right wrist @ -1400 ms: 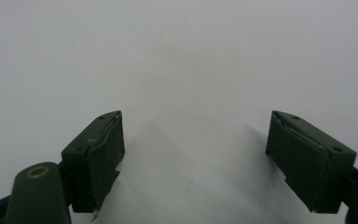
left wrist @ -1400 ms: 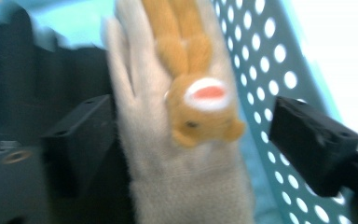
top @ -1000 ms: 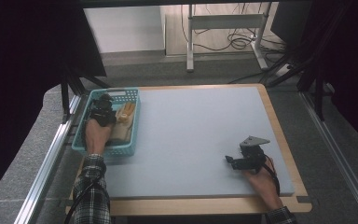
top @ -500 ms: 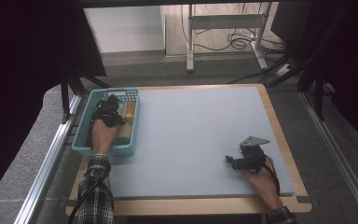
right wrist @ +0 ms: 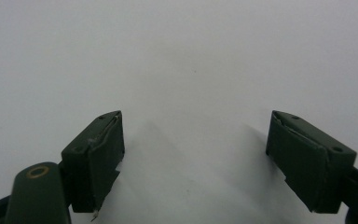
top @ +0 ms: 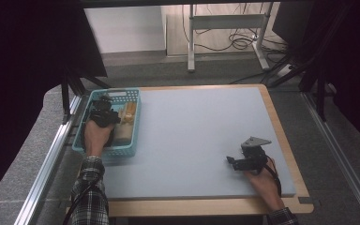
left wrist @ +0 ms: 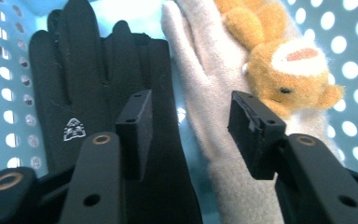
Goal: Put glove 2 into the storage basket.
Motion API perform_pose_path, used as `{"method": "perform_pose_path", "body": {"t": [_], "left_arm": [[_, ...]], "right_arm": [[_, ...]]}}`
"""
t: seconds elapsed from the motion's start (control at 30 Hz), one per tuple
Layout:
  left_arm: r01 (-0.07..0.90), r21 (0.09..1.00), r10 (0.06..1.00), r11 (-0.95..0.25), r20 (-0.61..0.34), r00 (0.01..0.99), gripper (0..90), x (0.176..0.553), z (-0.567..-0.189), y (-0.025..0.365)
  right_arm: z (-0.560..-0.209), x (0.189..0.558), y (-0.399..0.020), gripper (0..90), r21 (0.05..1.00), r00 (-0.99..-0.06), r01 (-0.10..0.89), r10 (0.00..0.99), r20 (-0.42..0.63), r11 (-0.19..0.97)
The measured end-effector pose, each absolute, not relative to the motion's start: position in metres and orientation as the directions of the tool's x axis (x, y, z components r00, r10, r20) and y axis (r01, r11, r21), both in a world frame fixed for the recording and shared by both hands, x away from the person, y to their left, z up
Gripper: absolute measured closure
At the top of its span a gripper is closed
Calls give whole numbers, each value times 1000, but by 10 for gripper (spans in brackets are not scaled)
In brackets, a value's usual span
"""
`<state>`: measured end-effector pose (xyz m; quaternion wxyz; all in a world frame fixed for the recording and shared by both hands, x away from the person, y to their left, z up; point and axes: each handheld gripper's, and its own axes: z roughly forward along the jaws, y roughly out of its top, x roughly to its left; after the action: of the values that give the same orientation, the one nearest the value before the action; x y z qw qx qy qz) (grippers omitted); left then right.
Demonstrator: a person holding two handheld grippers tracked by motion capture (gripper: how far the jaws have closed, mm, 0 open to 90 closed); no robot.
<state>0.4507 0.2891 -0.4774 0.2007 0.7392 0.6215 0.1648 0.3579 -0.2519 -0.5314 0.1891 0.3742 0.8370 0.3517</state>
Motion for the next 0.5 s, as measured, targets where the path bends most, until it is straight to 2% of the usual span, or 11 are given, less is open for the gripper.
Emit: {"method": "perform_pose_path", "body": {"t": [0.27, 0.5], "left_arm": [[840, 527, 986, -128, -24, 165, 401, 444, -475, 298], [833, 542, 986, -109, -45, 158, 362, 437, -474, 306]], "right_arm": [[-531, 358, -252, 188, 730, -648, 493, 760, -54, 473], [-531, 358, -252, 188, 730, -648, 494, 760, -54, 473]]}}
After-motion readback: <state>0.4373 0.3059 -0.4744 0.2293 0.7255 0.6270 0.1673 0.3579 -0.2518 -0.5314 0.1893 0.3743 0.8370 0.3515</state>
